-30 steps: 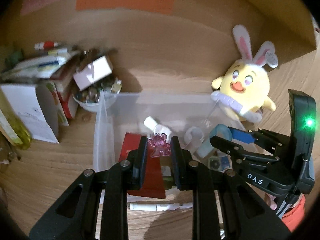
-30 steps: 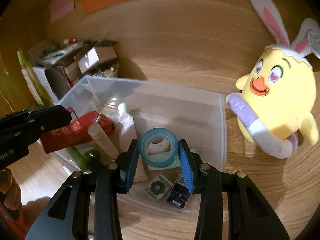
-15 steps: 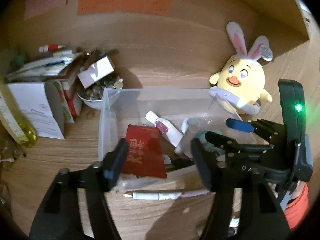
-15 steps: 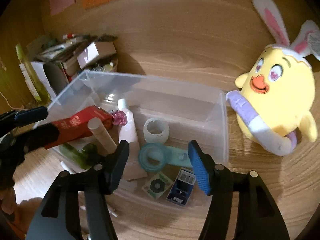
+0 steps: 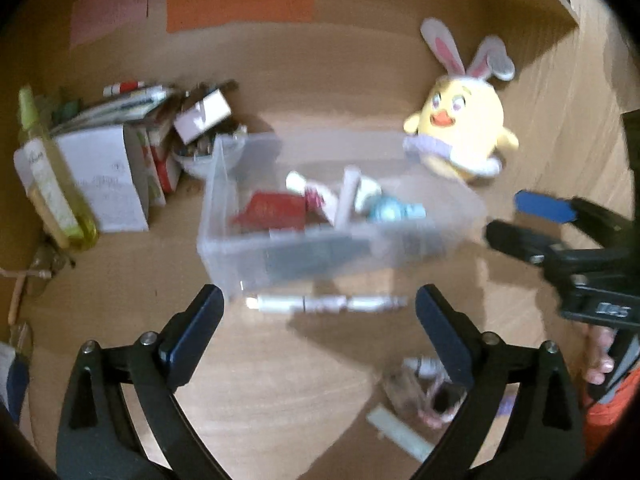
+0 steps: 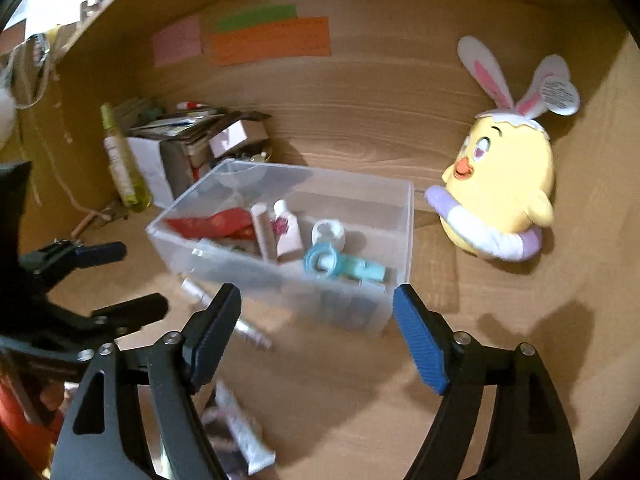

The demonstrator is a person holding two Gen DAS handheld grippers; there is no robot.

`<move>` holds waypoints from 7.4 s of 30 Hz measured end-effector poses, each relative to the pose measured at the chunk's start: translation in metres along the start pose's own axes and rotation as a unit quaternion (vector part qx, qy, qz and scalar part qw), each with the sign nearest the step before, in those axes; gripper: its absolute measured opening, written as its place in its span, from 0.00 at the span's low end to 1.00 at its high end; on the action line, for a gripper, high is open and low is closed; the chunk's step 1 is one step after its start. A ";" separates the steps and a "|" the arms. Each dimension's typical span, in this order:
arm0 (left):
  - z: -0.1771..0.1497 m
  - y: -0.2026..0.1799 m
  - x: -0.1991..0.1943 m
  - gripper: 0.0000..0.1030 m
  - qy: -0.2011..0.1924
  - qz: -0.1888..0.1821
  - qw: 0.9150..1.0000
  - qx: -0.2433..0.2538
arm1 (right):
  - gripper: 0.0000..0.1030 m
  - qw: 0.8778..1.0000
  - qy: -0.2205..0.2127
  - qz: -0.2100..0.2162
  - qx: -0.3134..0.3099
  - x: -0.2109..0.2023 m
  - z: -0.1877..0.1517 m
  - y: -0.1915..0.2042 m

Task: Organize objects
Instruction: 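Carry the charm and tape roll over the clear box and release both, then grasp the pale green tube with the left gripper while the right grasps the purple bottle, then lower the green tube and purple bottle into the clear box and release both, then grasp the small beige block with the left gripper while the right grasps the braided cord, then place the block and braided cord into the clear box and open both grippers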

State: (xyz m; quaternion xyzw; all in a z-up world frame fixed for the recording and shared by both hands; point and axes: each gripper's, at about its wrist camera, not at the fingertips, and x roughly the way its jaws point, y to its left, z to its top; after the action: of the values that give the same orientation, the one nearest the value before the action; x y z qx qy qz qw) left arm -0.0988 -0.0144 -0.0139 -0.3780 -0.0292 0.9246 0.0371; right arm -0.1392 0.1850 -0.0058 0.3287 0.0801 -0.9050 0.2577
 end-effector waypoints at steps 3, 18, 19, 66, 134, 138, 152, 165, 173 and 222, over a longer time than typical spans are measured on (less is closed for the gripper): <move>-0.021 -0.005 -0.001 0.95 0.017 -0.003 1.000 -0.005 | 0.75 1.000 0.003 0.005 -0.004 -0.012 -0.023 0.005; -0.091 -0.045 -0.002 0.95 0.081 -0.050 0.995 -0.012 | 0.45 0.995 0.067 0.078 -0.019 -0.022 -0.117 0.028; -0.093 -0.047 0.000 0.92 0.083 -0.050 0.995 -0.012 | 0.44 0.994 0.069 0.080 -0.022 -0.021 -0.120 0.030; -0.083 -0.006 -0.038 0.14 -0.011 -0.024 0.999 -0.039 | 0.23 0.998 0.059 0.015 0.003 -0.038 -0.127 0.007; 0.079 0.004 0.026 0.71 -0.048 -0.013 0.998 -0.033 | 0.59 0.998 0.022 -0.033 -0.043 0.065 0.040 0.008; 0.065 0.000 0.008 0.85 -0.053 -0.021 0.998 -0.029 | 0.70 0.998 0.002 -0.034 -0.047 0.040 0.030 0.011; -0.012 -0.014 0.002 0.88 -0.009 0.010 1.000 0.014 | 0.71 0.999 0.032 0.010 -0.032 -0.003 -0.060 0.025; -0.072 0.003 -0.021 0.88 0.014 0.014 1.000 -0.002 | 0.26 0.993 0.080 0.074 -0.054 0.017 -0.103 0.067; -0.074 -0.016 -0.003 0.88 0.036 -0.002 0.999 0.021 | 0.10 0.996 0.062 0.063 -0.033 0.008 -0.100 0.054; 0.041 0.027 -0.023 0.22 -0.064 0.007 0.998 -0.024 | 0.10 0.999 -0.039 0.034 0.010 0.027 0.058 0.000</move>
State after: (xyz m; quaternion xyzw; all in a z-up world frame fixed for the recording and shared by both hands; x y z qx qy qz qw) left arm -0.1122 -0.0440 0.0290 -0.3191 -0.0506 0.9462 0.0198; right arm -0.1886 0.1552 0.0222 0.2984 0.0499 -0.9085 0.2882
